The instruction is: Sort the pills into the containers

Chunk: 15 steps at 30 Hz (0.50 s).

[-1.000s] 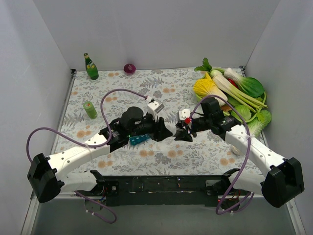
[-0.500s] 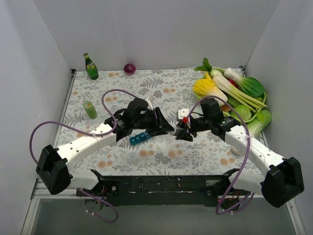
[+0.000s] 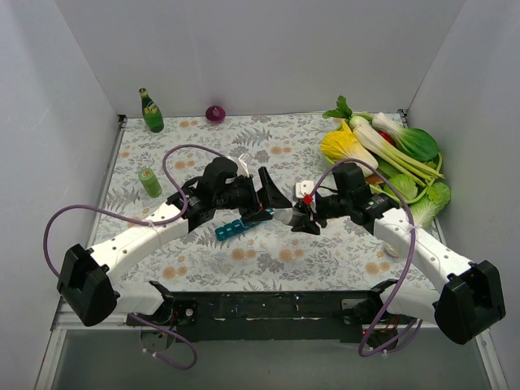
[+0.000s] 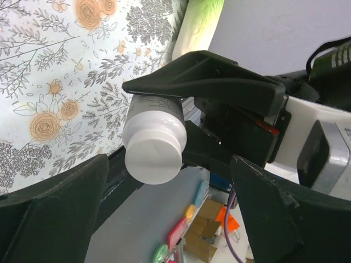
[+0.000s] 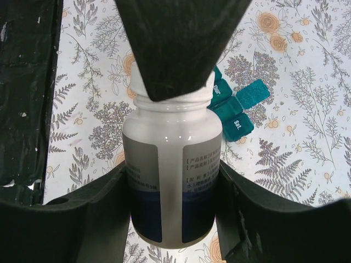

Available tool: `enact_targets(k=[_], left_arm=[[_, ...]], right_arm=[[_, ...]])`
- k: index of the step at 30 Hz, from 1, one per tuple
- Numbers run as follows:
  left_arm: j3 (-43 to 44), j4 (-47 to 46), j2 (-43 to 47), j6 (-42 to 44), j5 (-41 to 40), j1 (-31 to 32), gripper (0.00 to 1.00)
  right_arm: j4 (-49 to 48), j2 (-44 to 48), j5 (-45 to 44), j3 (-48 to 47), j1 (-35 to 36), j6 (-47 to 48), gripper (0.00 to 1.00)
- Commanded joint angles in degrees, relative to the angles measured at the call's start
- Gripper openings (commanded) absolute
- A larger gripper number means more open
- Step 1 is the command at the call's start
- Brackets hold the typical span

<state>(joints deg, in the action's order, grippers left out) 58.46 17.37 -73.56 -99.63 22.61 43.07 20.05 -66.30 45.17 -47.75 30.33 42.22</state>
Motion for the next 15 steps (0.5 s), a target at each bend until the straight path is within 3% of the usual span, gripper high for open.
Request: enact_targets(k=[1, 4, 10, 15], left_arm=[[-1.24, -2.42, 3.59, 5.40, 6.03, -1.14, 0.96], [-2.81, -1.64, 5.78, 13.39, 9.55, -3.42, 0.98], [-5.19, 2.32, 10.10, 45.54, 18.16, -4.22, 0.98], [-15.72, -8.12, 19.49, 68.90, 19.05, -4.04, 0.98]], right_arm=[[0.16, 0.82, 1.76, 0.11, -0.53, 0.15, 0.01], [0.34, 1.26, 2.64, 0.37, -0.79, 0.32, 0.01], [0.78, 1.70, 5.01, 0.72, -1.23, 1.11, 0.01], [1.83, 1.09, 6.42, 0.20, -1.23, 1.99, 0.01]])
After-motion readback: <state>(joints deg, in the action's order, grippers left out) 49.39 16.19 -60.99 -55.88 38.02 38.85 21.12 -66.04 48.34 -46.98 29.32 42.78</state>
